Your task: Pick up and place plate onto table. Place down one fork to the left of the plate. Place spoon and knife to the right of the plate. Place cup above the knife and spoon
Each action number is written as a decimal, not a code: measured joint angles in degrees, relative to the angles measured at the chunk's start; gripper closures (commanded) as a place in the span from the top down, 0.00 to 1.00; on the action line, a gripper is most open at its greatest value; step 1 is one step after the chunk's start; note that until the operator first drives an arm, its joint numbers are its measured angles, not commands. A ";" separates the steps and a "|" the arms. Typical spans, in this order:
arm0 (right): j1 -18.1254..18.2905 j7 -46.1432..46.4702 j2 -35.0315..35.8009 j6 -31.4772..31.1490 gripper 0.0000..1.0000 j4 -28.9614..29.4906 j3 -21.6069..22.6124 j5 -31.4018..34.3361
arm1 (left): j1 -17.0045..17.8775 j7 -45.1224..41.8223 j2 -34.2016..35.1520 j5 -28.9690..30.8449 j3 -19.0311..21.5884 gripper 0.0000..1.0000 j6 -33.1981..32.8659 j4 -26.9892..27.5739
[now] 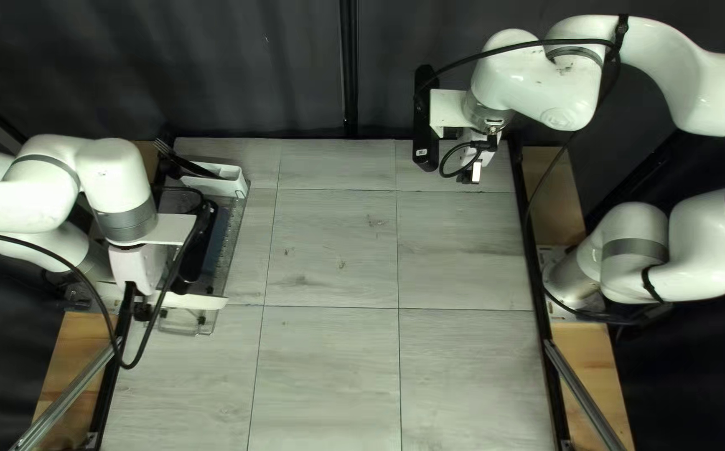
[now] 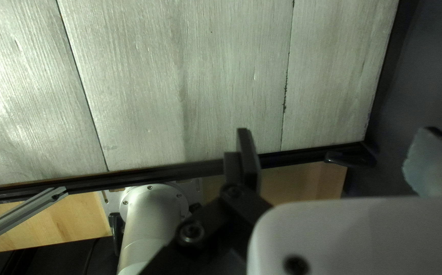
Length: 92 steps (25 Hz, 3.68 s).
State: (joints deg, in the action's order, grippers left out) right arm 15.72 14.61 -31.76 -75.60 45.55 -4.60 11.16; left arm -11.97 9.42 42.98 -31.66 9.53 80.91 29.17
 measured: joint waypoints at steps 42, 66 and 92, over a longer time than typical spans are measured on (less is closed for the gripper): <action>0.00 0.00 0.00 0.00 1.00 0.00 0.00 0.00 | 2.35 -23.38 -40.30 36.73 23.54 0.00 4.89 51.56; 0.00 0.00 0.00 0.00 1.00 0.00 0.00 0.00 | 5.70 -31.55 -61.60 66.45 18.15 0.00 -19.71 46.63; 0.00 0.00 0.00 0.00 1.00 0.00 0.00 0.00 | 4.58 -36.35 -69.36 77.30 14.17 1.00 -34.40 39.80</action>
State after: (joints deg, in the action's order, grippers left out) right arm 15.72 14.61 -31.76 -75.60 45.55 -4.60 11.16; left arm -7.40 -26.93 -26.38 45.64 23.70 46.51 68.97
